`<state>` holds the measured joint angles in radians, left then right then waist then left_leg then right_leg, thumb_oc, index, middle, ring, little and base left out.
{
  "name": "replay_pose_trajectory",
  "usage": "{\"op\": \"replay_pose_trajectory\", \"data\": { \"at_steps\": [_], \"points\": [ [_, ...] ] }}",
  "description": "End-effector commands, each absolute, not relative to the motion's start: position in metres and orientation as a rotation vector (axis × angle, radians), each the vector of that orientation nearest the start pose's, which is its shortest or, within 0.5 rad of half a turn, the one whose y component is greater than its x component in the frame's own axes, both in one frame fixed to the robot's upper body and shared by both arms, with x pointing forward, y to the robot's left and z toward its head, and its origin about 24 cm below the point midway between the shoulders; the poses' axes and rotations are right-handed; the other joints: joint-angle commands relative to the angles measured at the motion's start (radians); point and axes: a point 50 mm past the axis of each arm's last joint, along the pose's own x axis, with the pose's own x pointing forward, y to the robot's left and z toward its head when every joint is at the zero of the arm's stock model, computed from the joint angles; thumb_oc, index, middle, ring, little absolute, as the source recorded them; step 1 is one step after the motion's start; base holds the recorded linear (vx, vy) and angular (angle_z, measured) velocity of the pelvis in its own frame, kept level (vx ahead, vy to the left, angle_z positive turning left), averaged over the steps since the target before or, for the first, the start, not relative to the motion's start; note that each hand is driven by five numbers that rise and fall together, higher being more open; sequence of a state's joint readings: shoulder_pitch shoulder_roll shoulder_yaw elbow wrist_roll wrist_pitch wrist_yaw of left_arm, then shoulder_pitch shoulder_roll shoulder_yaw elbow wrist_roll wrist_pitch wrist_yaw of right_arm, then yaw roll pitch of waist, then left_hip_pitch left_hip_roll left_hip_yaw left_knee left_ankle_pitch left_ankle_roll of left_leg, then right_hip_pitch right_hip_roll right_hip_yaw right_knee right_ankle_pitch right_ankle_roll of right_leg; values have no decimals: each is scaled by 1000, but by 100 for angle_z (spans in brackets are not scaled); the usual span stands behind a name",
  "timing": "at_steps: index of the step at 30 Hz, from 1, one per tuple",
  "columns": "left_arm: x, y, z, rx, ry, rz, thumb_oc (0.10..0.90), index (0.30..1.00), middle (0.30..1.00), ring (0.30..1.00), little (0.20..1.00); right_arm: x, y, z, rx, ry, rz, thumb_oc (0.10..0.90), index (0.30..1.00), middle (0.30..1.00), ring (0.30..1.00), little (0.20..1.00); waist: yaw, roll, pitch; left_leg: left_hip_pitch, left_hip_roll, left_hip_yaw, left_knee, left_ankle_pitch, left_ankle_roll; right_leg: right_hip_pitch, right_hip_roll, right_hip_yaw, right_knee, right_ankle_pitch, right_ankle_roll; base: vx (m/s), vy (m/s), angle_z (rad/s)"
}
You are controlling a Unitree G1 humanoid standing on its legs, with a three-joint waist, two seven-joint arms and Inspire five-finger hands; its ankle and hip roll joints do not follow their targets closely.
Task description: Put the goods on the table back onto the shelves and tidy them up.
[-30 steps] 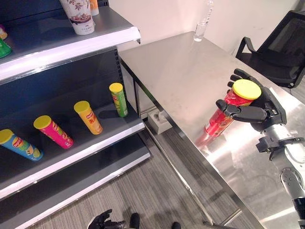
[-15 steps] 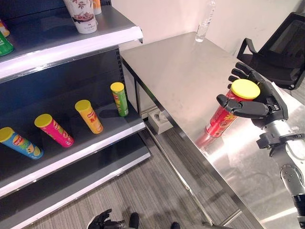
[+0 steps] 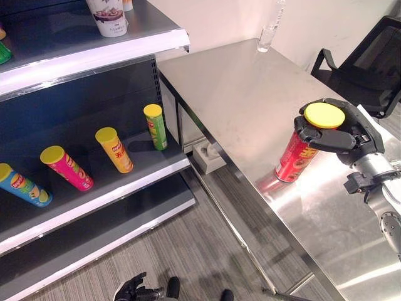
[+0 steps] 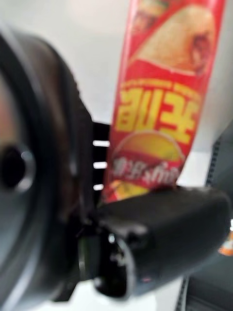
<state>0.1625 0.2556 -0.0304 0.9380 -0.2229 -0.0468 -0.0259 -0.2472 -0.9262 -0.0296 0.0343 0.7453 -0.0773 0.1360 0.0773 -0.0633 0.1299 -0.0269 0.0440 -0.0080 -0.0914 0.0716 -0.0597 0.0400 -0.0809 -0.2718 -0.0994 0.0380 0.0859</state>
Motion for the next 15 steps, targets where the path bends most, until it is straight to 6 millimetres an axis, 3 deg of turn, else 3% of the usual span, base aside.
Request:
{"op": "replay_pose_trajectory", "data": {
  "at_steps": [1,2,3,6,7,8,11,12,15],
  "points": [
    [112,274,-128,80,915,290,800,900,900,900,900,274,-280,267,-167,-694,83,400,300,300,300,300,23,-50,-29,-26,20,-22,22,-66,-40,-5,-112,186,150,-96,153,-178,-124,1],
    [114,279,-126,78,905,302,800,900,900,900,900,263,-283,271,-158,-745,57,400,300,300,300,300,14,-48,-24,-50,17,-70,22,-43,-47,-13,-75,310,182,-122,140,-232,-181,47],
    [115,280,-125,69,900,312,800,900,900,900,900,260,-282,272,-141,-770,49,400,300,300,300,300,19,-46,-25,-62,19,-91,22,-30,-55,-6,-65,328,177,-146,127,-205,-202,102],
    [116,281,-123,38,881,337,800,900,900,900,900,249,-282,275,-86,-852,13,400,300,300,300,300,46,-51,-25,-117,27,-176,19,17,-77,27,-30,286,167,-239,80,-143,-202,119],
    [116,281,-123,40,881,336,800,900,900,900,900,249,-282,274,-86,-852,11,400,300,300,300,300,41,-51,-25,-119,26,-183,20,18,-78,28,-29,279,169,-241,78,-270,-215,131],
    [119,279,-122,35,865,342,800,900,900,900,900,242,-278,283,-93,-924,1,400,300,300,300,300,50,-48,3,-174,14,-210,26,58,-101,40,-1,234,179,-281,51,-316,-166,133],
    [121,271,-123,-12,850,361,800,900,900,900,900,243,-261,282,-110,-949,36,400,300,300,300,300,34,-44,18,-210,32,-50,49,41,-101,44,-1,136,160,-256,49,-341,-52,154],
    [121,271,-123,-13,850,361,800,900,900,900,900,243,-261,282,-111,-950,37,400,300,300,300,300,34,-41,18,-213,33,-51,50,44,-101,42,2,136,158,-251,49,-300,91,158],
    [118,271,-124,-6,851,371,800,900,900,900,900,243,-250,281,-173,-952,51,400,300,300,300,300,21,-37,18,-139,103,-49,119,-6,-104,13,-48,61,155,-192,56,-300,184,46]
  ]
}}
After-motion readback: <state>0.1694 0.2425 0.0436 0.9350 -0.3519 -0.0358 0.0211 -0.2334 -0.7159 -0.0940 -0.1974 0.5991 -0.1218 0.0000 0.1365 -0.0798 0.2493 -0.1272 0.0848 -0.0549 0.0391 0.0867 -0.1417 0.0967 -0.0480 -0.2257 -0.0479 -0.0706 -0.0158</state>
